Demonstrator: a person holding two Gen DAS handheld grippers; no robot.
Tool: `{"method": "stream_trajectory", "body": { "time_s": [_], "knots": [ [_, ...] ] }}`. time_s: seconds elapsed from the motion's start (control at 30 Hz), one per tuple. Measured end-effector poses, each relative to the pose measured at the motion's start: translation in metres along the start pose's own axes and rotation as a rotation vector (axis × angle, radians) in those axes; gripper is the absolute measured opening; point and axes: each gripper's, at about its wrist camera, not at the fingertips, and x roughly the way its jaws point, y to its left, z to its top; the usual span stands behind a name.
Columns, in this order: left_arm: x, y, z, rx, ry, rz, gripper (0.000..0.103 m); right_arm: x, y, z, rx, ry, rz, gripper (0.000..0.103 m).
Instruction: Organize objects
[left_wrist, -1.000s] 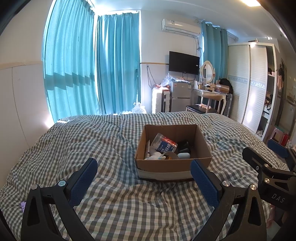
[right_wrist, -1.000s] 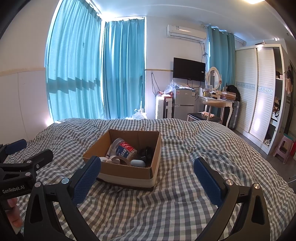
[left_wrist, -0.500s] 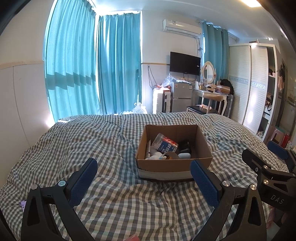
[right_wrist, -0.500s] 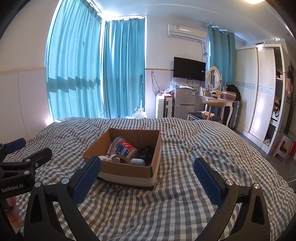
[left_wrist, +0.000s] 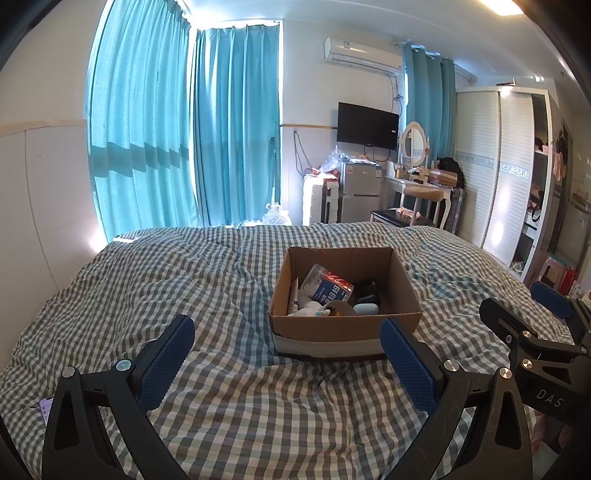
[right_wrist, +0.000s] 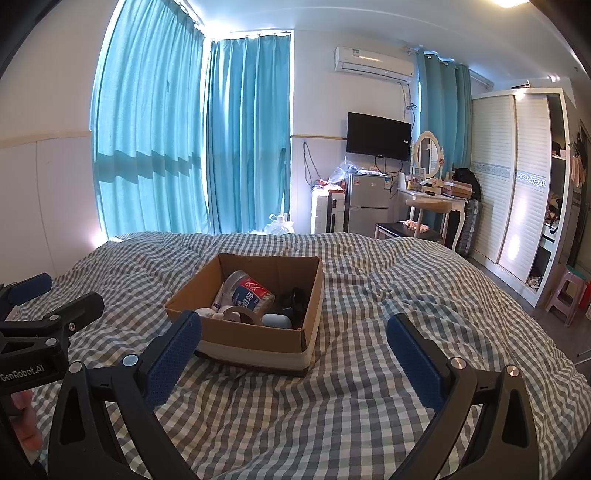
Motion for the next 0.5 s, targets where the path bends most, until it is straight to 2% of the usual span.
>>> {"method": "stream_trajectory", "body": {
  "time_s": [0.5],
  "knots": [
    [0.0007, -0.0006, 0.0007, 0.006, 0.001, 0.001, 0.103, -0.0001, -0.0009, -0.0006, 0.005, 0.002, 0.001, 0.101]
  ]
}}
